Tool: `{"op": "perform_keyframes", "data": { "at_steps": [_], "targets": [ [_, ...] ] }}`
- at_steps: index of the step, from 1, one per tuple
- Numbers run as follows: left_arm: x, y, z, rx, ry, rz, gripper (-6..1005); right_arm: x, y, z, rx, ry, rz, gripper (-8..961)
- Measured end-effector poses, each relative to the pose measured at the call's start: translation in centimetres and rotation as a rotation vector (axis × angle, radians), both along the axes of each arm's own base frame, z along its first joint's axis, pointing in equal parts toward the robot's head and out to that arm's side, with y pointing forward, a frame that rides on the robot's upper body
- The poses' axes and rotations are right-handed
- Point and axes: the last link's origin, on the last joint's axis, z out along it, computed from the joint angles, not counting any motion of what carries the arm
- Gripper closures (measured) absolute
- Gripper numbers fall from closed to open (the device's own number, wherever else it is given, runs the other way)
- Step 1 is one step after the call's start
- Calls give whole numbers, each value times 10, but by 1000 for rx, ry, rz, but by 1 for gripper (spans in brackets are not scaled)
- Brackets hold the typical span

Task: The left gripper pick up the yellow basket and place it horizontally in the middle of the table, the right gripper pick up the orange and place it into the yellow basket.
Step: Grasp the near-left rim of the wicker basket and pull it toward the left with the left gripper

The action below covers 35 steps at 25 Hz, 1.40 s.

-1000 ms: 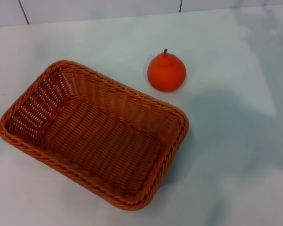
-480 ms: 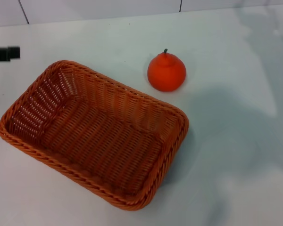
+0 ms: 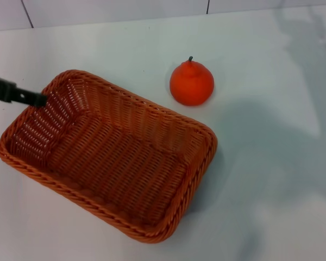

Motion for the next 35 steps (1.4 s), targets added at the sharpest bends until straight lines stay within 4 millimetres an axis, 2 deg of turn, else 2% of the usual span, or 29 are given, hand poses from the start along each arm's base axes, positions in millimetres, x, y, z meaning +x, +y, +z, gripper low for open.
{"op": "perform_keyframes", "data": {
  "at_steps": [5, 14, 22, 35],
  "targets": [
    [-3, 6, -19, -60, 47, 44, 103, 0, -1, -3, -7, 7, -4, 126],
    [-9, 12, -39, -94, 76, 80, 104, 2, -2, -4, -12, 10, -13, 127],
    [-6, 14, -44, -103, 95, 79, 213, 5, -2, -5, -18, 13, -28, 127],
    [-9, 12, -45, -103, 59, 145, 735, 4, 1, -2, -13, 12, -28, 127]
  ]
}}
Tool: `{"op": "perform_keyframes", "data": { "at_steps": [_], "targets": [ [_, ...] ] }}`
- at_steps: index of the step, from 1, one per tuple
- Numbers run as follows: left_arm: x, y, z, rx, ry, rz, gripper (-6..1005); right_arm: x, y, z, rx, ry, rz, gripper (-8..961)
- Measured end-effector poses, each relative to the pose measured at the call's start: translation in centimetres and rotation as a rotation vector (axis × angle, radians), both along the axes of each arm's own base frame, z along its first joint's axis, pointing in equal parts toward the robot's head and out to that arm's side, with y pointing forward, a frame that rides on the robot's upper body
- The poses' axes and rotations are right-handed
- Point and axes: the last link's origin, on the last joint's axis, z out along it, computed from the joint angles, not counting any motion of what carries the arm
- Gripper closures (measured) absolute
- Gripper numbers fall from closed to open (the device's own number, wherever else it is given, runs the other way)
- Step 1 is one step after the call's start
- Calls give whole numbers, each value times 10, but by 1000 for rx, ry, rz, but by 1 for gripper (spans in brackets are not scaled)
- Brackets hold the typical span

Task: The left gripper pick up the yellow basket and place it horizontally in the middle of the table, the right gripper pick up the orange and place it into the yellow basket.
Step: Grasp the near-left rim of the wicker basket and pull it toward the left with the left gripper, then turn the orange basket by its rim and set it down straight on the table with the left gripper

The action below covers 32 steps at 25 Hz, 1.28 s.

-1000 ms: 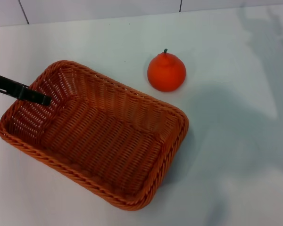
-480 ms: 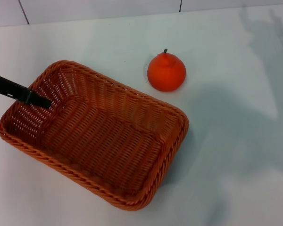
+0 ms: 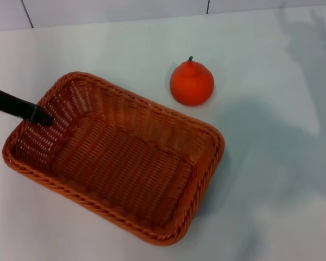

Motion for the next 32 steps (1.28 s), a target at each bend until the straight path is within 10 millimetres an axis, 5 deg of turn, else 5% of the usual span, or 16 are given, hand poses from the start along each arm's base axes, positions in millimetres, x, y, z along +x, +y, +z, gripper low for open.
{"op": "perform_keyframes", "data": {
  "at_steps": [3, 20, 32],
  "targets": [
    [-2, 1, 9, 44, -60, 48, 846, 1, 0, 0, -3, -1, -6, 127],
    [-48, -32, 48, 262, -415, 350, 847, 6, 1, 1, 0, 15, -45, 126],
    [-75, -56, 34, 383, -529, 428, 833, 5, 4, 2, 3, 22, -47, 126]
  ]
}}
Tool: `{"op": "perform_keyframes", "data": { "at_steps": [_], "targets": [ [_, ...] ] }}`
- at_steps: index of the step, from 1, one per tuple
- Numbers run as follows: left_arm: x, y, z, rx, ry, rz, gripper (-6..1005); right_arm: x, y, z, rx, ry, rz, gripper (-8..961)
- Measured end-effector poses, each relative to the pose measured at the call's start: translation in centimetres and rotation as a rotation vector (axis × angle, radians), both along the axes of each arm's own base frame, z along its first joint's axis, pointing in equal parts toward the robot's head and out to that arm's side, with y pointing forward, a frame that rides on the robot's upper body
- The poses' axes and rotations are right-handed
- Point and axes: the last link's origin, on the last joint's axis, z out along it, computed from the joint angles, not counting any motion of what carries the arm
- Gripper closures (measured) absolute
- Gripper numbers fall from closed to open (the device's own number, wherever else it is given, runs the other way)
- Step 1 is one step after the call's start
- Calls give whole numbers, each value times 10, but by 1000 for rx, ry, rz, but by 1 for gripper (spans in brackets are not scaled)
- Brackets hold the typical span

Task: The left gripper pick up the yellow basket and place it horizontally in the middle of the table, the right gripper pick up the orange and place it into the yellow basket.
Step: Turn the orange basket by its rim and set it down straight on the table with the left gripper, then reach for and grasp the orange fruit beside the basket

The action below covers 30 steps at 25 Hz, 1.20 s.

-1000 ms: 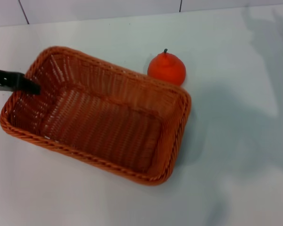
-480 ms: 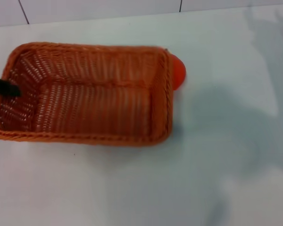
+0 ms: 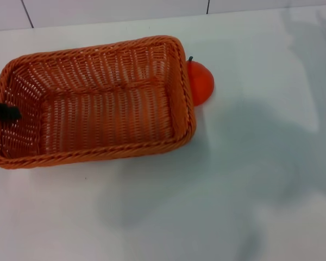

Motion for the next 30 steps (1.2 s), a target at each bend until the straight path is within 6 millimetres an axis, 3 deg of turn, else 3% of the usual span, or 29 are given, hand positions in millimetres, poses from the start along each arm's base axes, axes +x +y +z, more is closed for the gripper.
{"op": "perform_keyframes", "data": {
  "at_steps": [15, 21, 24, 30],
  "targets": [
    [-4, -3, -7, -8, -18, 25, 783, -1, 1, 1, -1, -3, 4, 126],
    [-15, -5, -3, -6, -15, 48, 517, -9, 4, -4, -69, -30, 69, 127],
    [-25, -6, 12, 57, 6, 32, 415, -19, 10, 0, -145, -32, 150, 127],
    [-26, -6, 26, 292, 37, -174, 240, -55, 30, 15, -470, -149, 358, 127]
  ]
}}
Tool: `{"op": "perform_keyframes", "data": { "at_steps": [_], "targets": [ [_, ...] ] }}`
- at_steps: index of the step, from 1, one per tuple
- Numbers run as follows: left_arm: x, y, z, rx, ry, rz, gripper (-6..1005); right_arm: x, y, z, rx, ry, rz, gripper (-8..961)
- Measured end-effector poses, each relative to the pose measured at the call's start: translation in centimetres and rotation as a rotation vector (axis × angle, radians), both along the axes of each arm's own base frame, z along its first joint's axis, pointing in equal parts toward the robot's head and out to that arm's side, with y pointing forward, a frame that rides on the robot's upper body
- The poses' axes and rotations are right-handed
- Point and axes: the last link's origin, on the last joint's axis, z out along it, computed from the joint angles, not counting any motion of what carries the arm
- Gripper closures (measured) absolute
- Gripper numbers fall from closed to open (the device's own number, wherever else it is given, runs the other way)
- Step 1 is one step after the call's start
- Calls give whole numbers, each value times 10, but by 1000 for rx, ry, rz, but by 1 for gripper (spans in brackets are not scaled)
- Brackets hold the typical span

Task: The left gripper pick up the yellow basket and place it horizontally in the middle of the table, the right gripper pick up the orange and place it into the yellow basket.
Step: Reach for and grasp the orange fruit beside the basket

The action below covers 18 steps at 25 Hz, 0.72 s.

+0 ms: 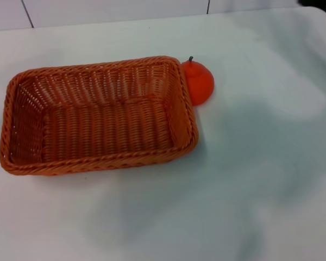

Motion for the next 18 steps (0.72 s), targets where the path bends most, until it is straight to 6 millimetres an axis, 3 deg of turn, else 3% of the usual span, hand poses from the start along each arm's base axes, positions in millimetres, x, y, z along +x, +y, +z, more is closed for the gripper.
{"op": "perform_keyframes", "data": {
  "at_steps": [8, 13, 18],
  "targets": [
    [16, -2, 1, 294, -34, -240, 219, -38, 12, 19, -411, -299, 115, 126],
    [32, -2, -7, 434, -38, -427, 218, -56, 16, 11, -585, -487, 120, 126],
    [38, -4, -14, 580, -13, -525, 224, -70, 18, -13, -680, -594, 146, 126]
  ]
}}
